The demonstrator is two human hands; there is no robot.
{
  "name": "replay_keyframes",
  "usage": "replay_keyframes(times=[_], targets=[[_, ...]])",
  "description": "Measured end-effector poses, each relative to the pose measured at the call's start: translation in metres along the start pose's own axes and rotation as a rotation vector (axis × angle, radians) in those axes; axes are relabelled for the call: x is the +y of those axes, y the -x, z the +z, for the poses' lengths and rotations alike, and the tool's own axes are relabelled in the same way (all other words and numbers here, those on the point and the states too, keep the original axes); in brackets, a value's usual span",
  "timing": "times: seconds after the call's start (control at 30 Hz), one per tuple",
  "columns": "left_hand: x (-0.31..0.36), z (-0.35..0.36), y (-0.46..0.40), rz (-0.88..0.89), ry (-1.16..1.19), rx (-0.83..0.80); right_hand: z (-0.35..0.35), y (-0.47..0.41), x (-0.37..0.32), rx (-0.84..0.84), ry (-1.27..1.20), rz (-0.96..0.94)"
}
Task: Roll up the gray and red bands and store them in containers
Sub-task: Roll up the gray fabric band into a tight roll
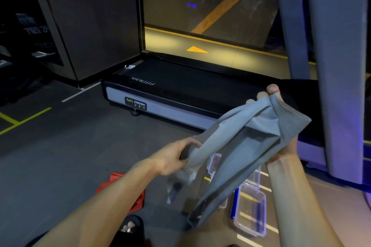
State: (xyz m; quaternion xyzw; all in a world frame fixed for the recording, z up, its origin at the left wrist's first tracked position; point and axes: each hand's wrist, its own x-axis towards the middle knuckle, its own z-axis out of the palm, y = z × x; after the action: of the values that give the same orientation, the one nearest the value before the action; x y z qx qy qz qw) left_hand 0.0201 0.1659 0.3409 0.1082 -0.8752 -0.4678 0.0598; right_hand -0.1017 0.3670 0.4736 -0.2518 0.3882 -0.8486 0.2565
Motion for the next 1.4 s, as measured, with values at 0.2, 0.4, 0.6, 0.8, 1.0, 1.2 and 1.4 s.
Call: replay_keyframes(times=[0.2,0.4,0.6,0.8,1.0,1.2,1.4], targets=[[0.005,0.003,0.002,0.084,-0.175,-0.062,0.001,-0.011,0.004,-0.183,-0.111,0.072],[0.038,0.008,0.009,0.170,0.162,-0.077,0.008,-0.014,0.006,-0.382,-0.045,0.116],[0.057,-0.007,0.019,0.101,0.319,-0.158,0.000,-0.015,0.002,-0.350,-0.011,0.109],[0.068,-0.019,0.031,0.226,0.371,-0.158,-0.007,-0.012,-0.004,-0.243,0.043,0.058],[0.054,-0.043,0.036,0.241,0.193,0.086,-0.029,-0.015,0.000,-0.136,0.361,0.016],[0.042,-0.071,0.036,0.140,-0.524,0.138,-0.043,-0.013,0.010,-0.314,0.847,0.020],[0.040,-0.085,0.044,0.017,0.032,-0.146,-0.048,-0.011,0.004,-0.412,0.947,0.004]])
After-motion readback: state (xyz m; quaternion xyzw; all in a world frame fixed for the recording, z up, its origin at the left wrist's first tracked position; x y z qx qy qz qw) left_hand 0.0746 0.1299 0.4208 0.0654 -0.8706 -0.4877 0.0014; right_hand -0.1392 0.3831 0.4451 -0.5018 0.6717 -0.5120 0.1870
